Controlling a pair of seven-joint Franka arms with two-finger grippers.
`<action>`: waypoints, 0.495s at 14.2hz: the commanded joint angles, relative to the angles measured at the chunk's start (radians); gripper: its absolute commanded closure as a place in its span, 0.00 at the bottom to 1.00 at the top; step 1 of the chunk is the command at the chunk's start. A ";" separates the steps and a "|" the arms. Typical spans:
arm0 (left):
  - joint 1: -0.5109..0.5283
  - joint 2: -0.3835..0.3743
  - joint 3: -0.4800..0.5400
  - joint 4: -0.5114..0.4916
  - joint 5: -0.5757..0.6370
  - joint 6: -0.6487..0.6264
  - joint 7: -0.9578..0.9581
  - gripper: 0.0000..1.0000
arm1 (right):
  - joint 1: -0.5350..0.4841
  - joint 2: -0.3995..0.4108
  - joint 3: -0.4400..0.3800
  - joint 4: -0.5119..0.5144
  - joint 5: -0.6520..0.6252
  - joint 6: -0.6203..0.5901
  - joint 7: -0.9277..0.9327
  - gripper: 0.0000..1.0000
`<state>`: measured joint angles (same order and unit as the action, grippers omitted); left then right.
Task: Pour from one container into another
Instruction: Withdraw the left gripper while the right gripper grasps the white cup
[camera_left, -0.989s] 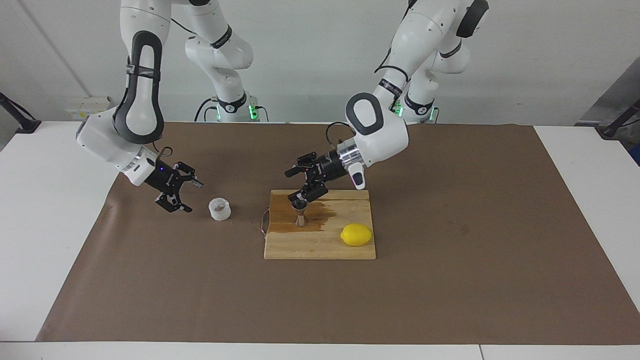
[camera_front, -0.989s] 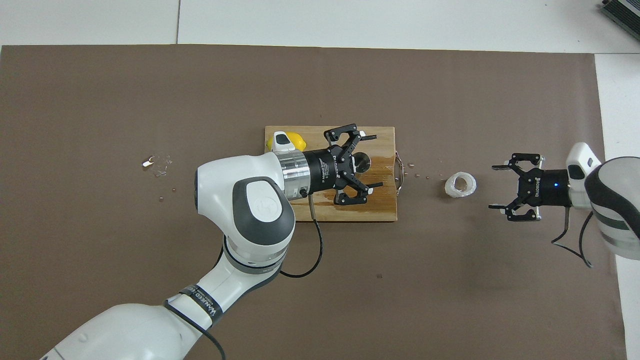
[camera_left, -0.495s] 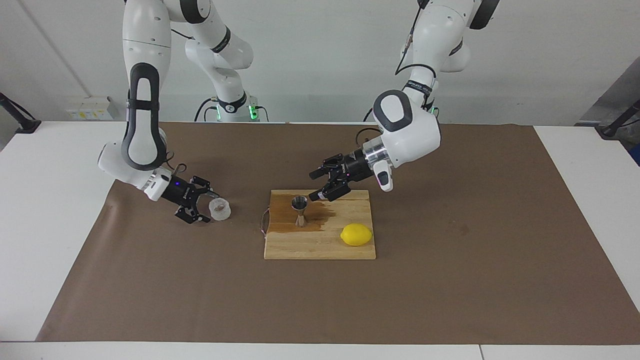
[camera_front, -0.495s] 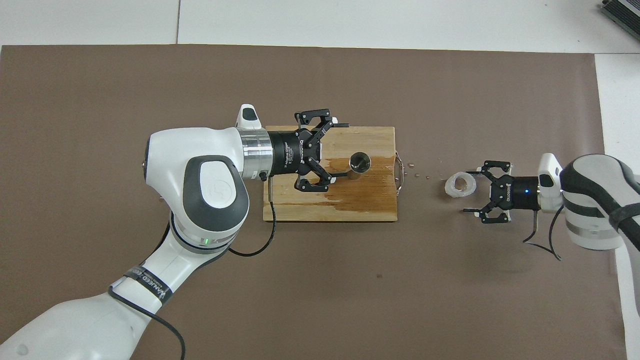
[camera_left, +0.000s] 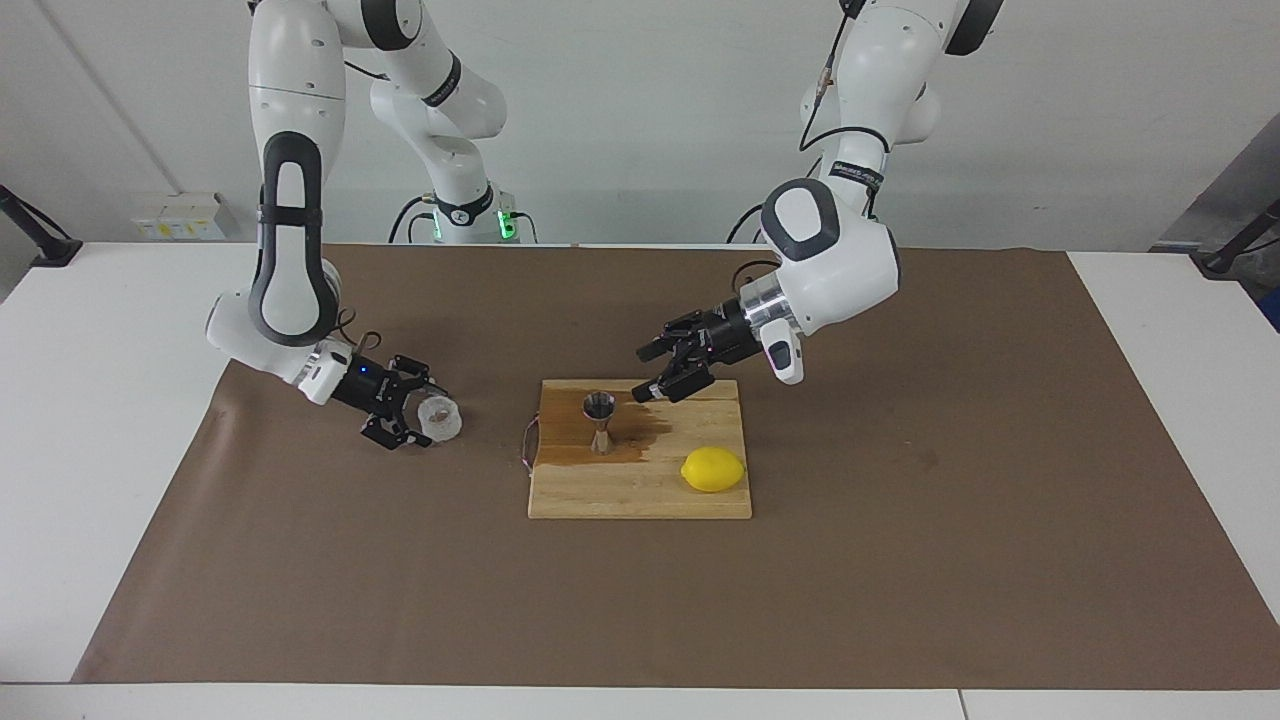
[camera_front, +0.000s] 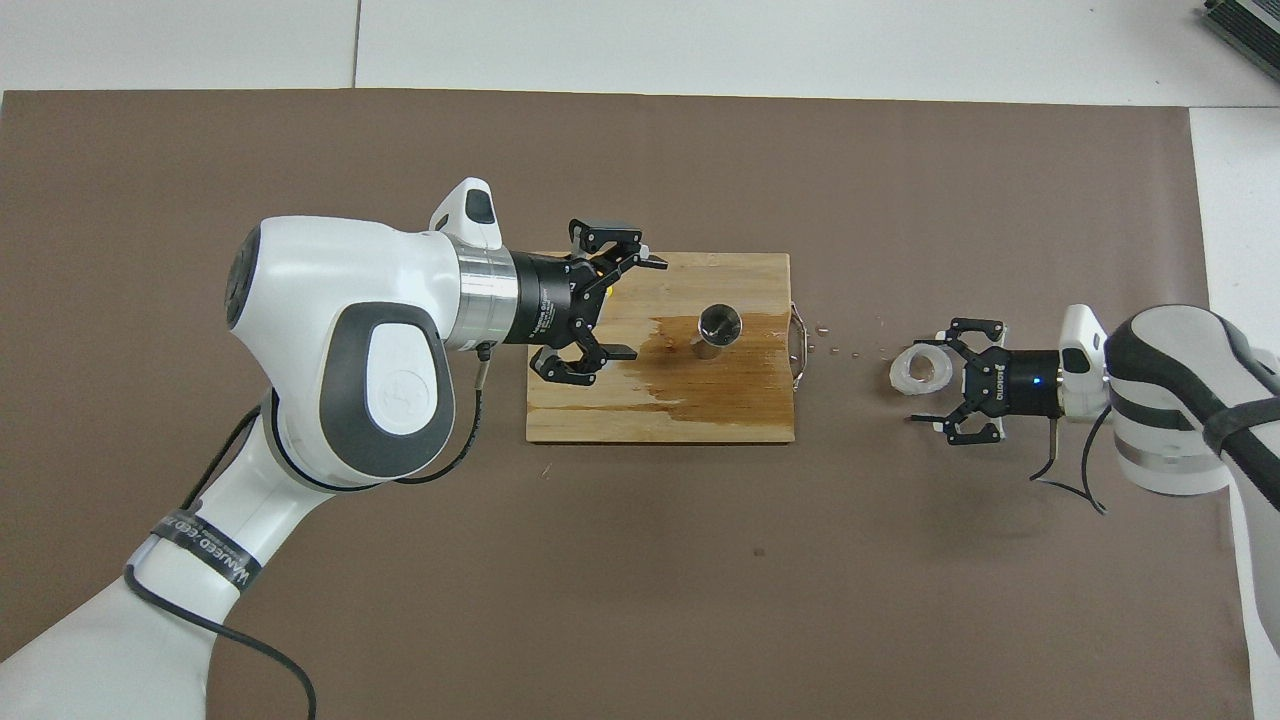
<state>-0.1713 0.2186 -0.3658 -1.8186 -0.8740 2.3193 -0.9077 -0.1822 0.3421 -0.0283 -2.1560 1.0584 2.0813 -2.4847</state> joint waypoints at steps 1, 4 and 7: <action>0.027 -0.051 0.001 -0.022 0.187 -0.075 -0.007 0.00 | 0.010 0.021 0.002 0.015 0.034 -0.007 -0.042 0.23; 0.026 -0.062 0.001 -0.004 0.409 -0.132 -0.010 0.00 | 0.015 0.021 0.002 0.015 0.035 -0.003 -0.042 0.61; 0.013 -0.077 -0.001 -0.004 0.617 -0.165 -0.005 0.00 | 0.018 -0.006 0.004 0.018 0.034 0.006 0.005 0.71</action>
<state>-0.1514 0.1710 -0.3705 -1.8137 -0.3671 2.1960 -0.9085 -0.1727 0.3401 -0.0284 -2.1517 1.0589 2.0674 -2.4857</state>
